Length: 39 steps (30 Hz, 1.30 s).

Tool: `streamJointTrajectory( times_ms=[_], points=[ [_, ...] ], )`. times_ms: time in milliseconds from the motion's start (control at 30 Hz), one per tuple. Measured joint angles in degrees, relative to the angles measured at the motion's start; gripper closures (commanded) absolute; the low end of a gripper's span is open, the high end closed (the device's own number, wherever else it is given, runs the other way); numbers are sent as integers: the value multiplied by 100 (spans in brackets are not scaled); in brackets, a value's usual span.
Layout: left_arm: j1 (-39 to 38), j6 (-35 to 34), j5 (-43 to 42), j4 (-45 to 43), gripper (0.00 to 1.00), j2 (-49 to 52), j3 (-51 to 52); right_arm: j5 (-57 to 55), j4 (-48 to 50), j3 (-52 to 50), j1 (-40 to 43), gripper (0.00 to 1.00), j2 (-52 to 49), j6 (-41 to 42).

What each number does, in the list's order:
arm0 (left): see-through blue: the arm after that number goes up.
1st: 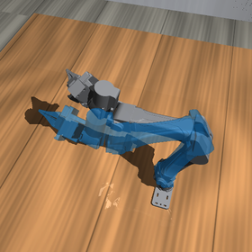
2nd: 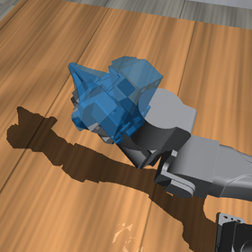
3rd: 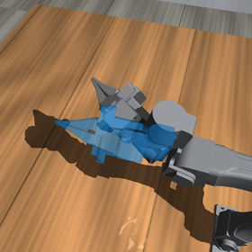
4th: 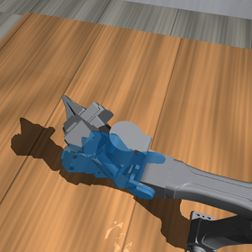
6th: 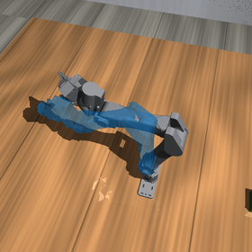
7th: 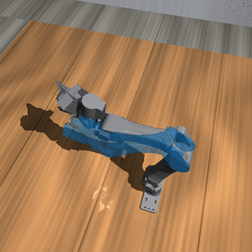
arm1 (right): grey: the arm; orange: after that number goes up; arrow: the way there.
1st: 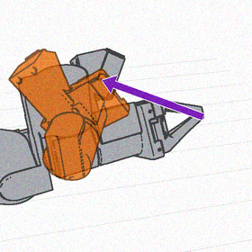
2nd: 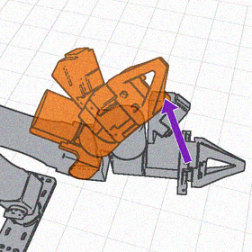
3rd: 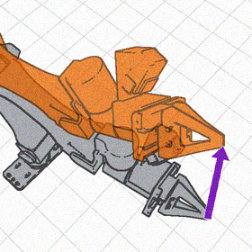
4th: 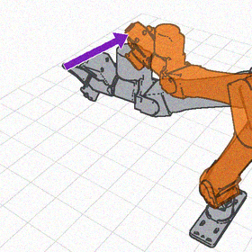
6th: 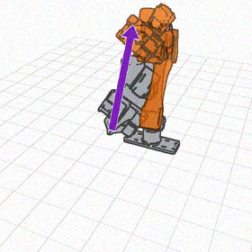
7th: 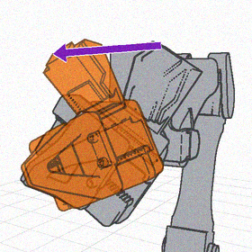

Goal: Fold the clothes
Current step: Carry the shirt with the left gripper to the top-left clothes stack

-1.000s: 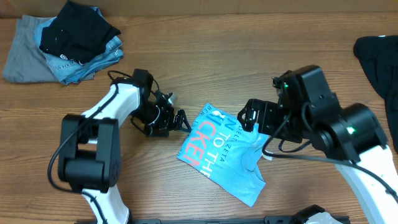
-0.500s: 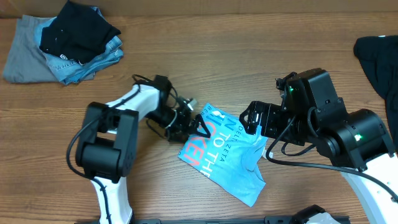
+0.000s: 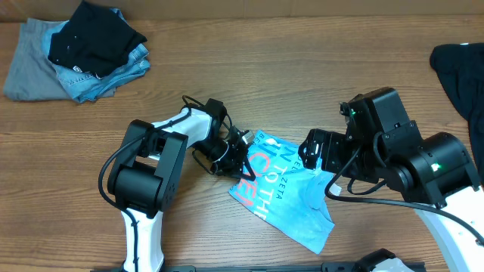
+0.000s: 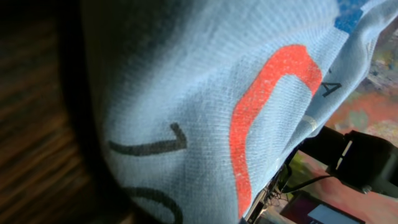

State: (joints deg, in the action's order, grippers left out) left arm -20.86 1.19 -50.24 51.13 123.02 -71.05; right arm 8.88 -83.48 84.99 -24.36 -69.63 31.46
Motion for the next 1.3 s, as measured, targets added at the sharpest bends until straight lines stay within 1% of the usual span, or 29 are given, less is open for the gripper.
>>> streamJointTrajectory(
  times_ms=[133, 300, 367, 400, 433, 500, 633, 933, 1133, 1300],
  points=[
    [33, -149, 433, 319, 96, 4, -315, -39, -181, 0, -2, 0, 0, 0],
    [278, -275, 1687, 935, 96, 70, -1252, -203, -459, 2, 0, 0, 0, 2],
    [452, -299, 2243, 1021, 96, 87, -1668, -243, -533, 2, 0, 0, 0, -2],
    [503, -302, 2382, 1019, 96, 87, -1764, -267, -568, 2, 0, 0, 0, -2],
    [664, -317, 2743, 1034, 96, 87, -2059, -282, -605, 2, 0, 0, 0, 0],
    [874, -289, 3106, 940, 96, 87, -2391, -299, -640, 2, -2, 0, 0, 2],
    [1211, 31, 3735, 498, 96, 87, -2811, -326, -656, 2, 0, 0, 0, 0],
    [1574, 354, 5761, -487, 96, 87, -2885, -402, -695, 4, -2, 0, 0, -2],
    [1722, 374, 6575, -667, 96, 94, -3053, -444, -656, 4, 0, 0, 0, 0],
    [1749, 380, 7211, -741, 96, 146, -3790, -444, -654, 4, -2, 0, 0, 0]
  ],
)
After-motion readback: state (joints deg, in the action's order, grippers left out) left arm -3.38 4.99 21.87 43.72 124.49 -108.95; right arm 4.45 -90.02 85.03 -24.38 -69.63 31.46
